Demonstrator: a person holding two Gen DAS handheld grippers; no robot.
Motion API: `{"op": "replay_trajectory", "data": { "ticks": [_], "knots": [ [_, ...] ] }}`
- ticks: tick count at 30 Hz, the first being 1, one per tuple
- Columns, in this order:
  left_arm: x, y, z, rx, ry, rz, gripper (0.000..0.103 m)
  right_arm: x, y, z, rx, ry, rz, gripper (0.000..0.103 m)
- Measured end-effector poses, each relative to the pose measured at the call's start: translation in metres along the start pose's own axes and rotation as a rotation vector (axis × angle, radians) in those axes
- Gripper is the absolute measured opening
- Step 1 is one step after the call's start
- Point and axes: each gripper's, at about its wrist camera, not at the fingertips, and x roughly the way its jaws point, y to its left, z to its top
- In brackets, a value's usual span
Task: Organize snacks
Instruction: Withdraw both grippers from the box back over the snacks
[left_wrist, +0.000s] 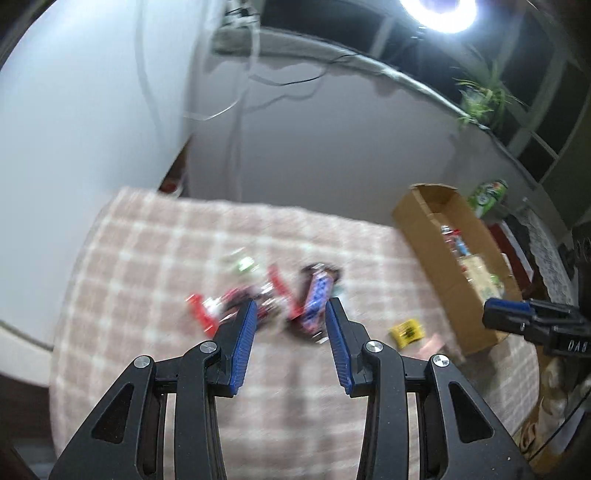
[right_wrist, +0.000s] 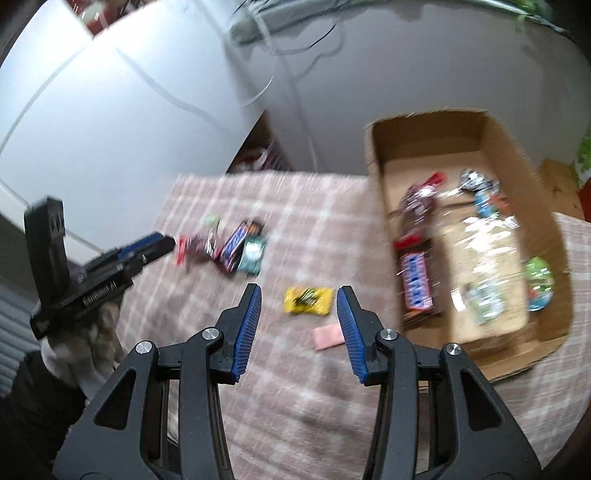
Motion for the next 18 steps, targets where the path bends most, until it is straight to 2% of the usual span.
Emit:
{"op": "replay_trajectory", "data": {
  "ticks": [6, 10, 13, 15, 18],
  "knots": [
    [0.004, 0.028, -0.011, -0.045, 0.025, 0.029, 0.037, 0.036, 0.019, 0.002, -0.039, 0.058, 0.007, 0.047],
    [0.013, 0.039, -0.013, -0.038, 0.042, 0.049, 0.037, 0.057, 0.023, 0.012, -0.042, 0.089, 0.011, 0.047],
    [0.021, 0.049, -0.011, -0.07, 0.056, 0.04, 0.037, 0.075, 0.026, 0.017, -0.037, 0.11, 0.008, 0.047],
    [0.025, 0.053, -0.01, -0.058, 0.048, 0.079, 0.037, 0.086, 0.027, 0.02, -0.036, 0.12, -0.004, 0.047],
    [0.025, 0.054, -0.008, -0.055, 0.034, 0.042, 0.037, 0.1, 0.029, 0.024, -0.028, 0.142, 0.006, 0.047]
  ]
}}
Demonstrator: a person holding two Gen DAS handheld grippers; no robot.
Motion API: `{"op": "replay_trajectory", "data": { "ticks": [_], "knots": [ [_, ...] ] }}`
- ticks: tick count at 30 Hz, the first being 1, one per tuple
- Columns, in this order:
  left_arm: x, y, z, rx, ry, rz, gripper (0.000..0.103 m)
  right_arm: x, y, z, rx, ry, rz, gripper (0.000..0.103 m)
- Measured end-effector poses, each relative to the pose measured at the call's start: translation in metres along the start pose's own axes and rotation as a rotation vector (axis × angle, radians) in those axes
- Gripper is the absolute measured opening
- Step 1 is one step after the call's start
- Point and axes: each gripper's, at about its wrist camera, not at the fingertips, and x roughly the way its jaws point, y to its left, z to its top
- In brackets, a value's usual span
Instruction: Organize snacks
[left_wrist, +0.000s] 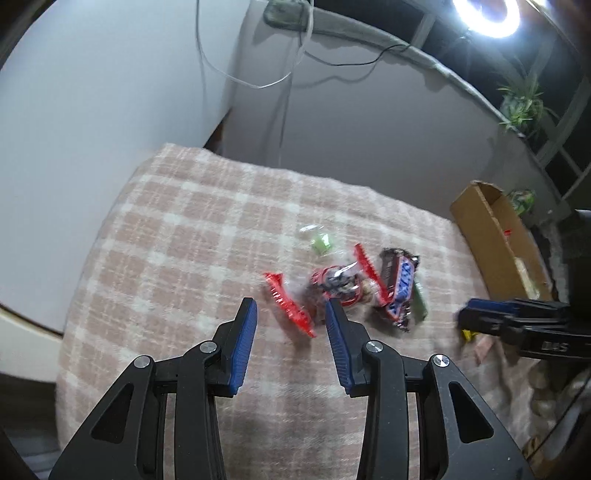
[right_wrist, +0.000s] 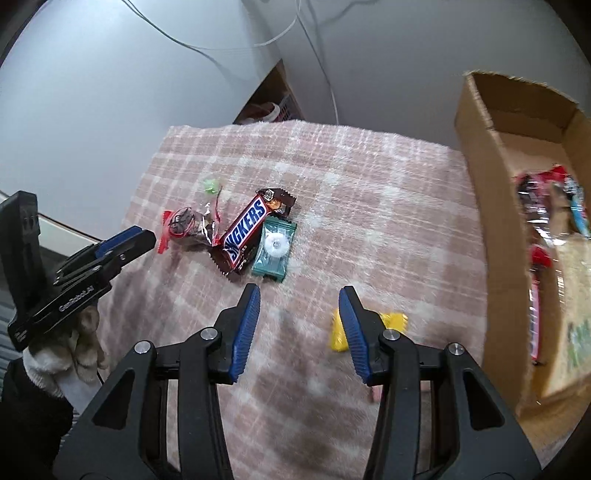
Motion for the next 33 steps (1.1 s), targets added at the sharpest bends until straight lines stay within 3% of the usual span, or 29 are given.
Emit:
{"op": "replay_trajectory", "data": {
  "ticks": [3, 6, 9, 12, 18, 24, 26, 33],
  "knots": [
    [0.005, -0.013, 0.003, 0.095, 0.015, -0.022, 0.037, 0.009, 0.006, 0.006, -0.017, 0.008, -0.007, 0.047],
    [0.012, -0.026, 0.007, 0.177, 0.032, -0.019, 0.046, 0.015, 0.008, 0.01, -0.024, 0.013, -0.017, 0.047],
    [0.018, -0.038, 0.013, 0.265, 0.032, -0.011, 0.047, 0.02, 0.009, 0.013, -0.027, 0.017, -0.027, 0.047],
    [0.031, -0.049, 0.015, 0.367, 0.062, -0.009, 0.054, 0.023, 0.01, 0.016, -0.031, 0.021, -0.034, 0.047],
    [0.049, -0.053, 0.014, 0.482, 0.096, 0.024, 0.054, 0.031, 0.012, 0.02, -0.054, 0.04, -0.041, 0.047],
    [0.062, -0.053, 0.011, 0.469, 0.114, -0.003, 0.054, 0.035, 0.014, 0.022, -0.069, 0.04, -0.06, 0.038],
    [0.065, -0.053, 0.009, 0.462, 0.115, 0.009, 0.054, 0.038, 0.015, 0.023, -0.081, 0.048, -0.071, 0.025],
    [0.059, -0.043, 0.009, 0.385, 0.096, -0.013, 0.037, 0.045, 0.019, 0.025, -0.052, 0.06, -0.066, 0.028]
  ]
}}
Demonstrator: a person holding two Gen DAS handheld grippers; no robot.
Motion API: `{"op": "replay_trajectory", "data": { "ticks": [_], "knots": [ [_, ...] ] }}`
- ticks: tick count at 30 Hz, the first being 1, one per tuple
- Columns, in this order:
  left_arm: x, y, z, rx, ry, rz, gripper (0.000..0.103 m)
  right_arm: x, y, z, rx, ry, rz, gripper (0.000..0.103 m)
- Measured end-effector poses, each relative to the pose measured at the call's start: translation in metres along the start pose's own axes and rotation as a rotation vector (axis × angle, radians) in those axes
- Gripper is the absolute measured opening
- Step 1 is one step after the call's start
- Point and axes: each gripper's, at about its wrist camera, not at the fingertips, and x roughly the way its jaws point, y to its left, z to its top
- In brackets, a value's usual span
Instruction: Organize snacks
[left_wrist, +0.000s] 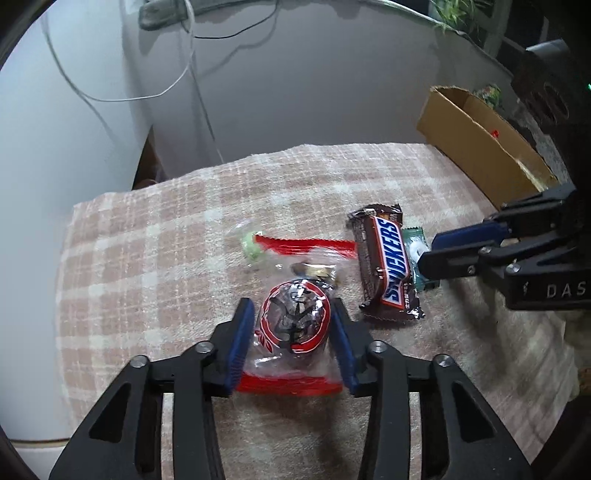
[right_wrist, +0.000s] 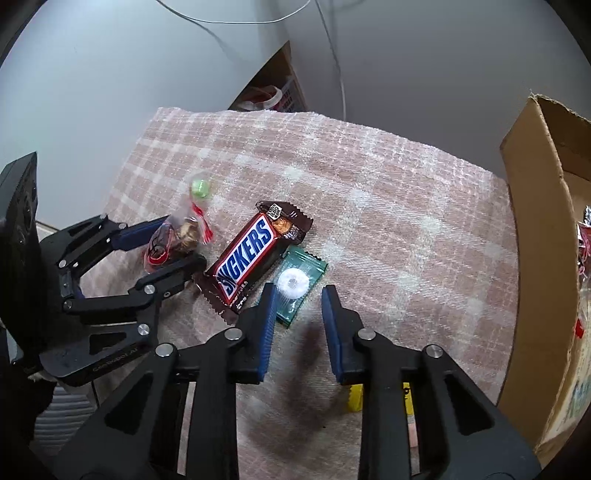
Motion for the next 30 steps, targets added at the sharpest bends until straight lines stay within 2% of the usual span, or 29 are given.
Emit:
{"op": "replay_trajectory", "data": {
  "ticks": [6, 10, 12, 14, 19, 27, 30],
  "knots": [
    [-0.005, 0.004, -0.005, -0.033, -0.019, 0.003, 0.036, 0.006, 0.012, 0.007, 0.003, 0.003, -0.049, 0.028],
    [-0.006, 0.006, -0.008, -0.079, -0.034, -0.005, 0.035, 0.015, 0.038, 0.009, -0.125, 0.028, -0.171, 0.028],
    [-0.009, 0.009, -0.012, -0.099, -0.041, -0.007, 0.035, 0.017, 0.044, 0.007, -0.17, 0.038, -0.199, 0.027],
    [-0.013, 0.011, -0.016, -0.119, -0.045, -0.012, 0.035, 0.015, 0.044, 0.005, -0.18, 0.041, -0.202, 0.017],
    [-0.024, 0.014, -0.028, -0.178, -0.052, -0.028, 0.034, 0.008, 0.032, -0.005, -0.147, 0.039, -0.145, 0.004],
    [-0.042, 0.015, -0.041, -0.232, -0.079, -0.025, 0.034, -0.006, -0.002, -0.02, -0.044, 0.008, -0.035, 0.003],
    [-0.044, 0.017, -0.044, -0.247, -0.082, -0.023, 0.034, -0.012, -0.004, -0.015, 0.001, -0.011, -0.025, 0.004]
  ]
}}
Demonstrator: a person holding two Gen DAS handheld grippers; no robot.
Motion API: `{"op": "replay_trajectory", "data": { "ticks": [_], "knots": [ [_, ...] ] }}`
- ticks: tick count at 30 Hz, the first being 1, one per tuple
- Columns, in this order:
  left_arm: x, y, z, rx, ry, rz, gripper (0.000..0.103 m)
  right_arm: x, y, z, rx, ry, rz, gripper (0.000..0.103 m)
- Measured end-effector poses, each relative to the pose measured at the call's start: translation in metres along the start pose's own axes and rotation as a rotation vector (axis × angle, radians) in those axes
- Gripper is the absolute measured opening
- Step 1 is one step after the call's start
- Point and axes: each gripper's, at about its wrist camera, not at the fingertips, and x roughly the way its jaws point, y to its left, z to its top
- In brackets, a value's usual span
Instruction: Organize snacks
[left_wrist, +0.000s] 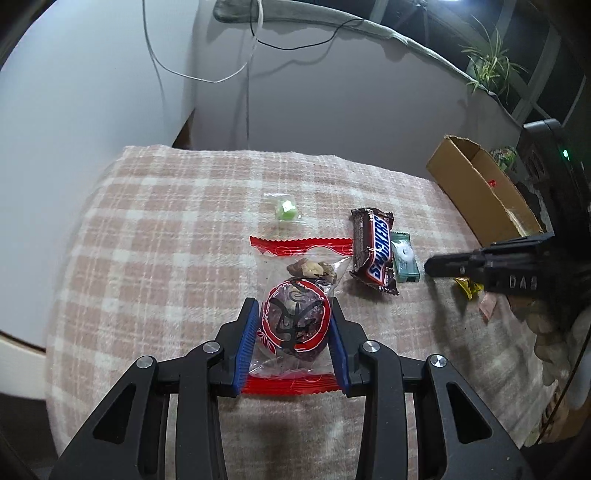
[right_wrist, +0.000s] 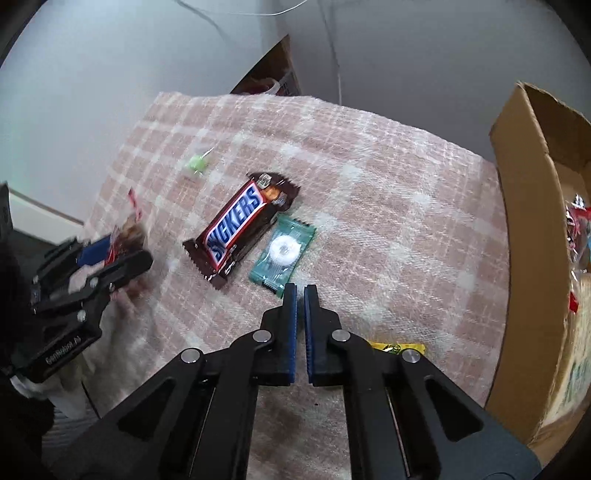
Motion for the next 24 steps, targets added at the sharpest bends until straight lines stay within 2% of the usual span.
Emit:
{"op": "replay_trajectory", "data": {
  "ticks": [1, 4, 5, 9, 13, 16, 19, 24],
  "knots": [
    [-0.001, 0.001, 0.0, -0.005, -0.003, -0.001, 0.034, -0.001, -0.001, 0.003, 0.022, -0.003, 0.016, 0.008],
    [-0.003, 0.002, -0.001, -0.02, -0.014, -0.004, 0.034, 0.001, 0.004, 0.012, 0.033, -0.007, -0.005, 0.043],
    [-0.005, 0.003, -0.002, -0.024, -0.019, -0.005, 0.034, 0.003, 0.008, 0.015, 0.025, -0.007, -0.015, 0.044],
    [-0.01, 0.01, -0.004, -0.044, -0.03, -0.005, 0.034, 0.015, 0.022, 0.023, 0.005, 0.014, -0.041, 0.044],
    [-0.013, 0.016, -0.005, -0.063, -0.039, -0.008, 0.034, 0.026, 0.041, 0.029, -0.072, 0.033, -0.139, 0.043],
    [-0.016, 0.017, -0.006, -0.072, -0.048, -0.007, 0.034, 0.026, 0.045, 0.027, -0.149, 0.044, -0.199, 0.023],
    [-0.017, 0.016, -0.006, -0.07, -0.051, -0.007, 0.034, 0.019, 0.034, 0.023, -0.125, 0.057, -0.163, 0.019],
    [-0.022, 0.006, -0.005, -0.06, -0.059, -0.012, 0.034, 0.0, 0.014, 0.012, -0.065, 0.027, -0.083, 0.019]
  ]
}}
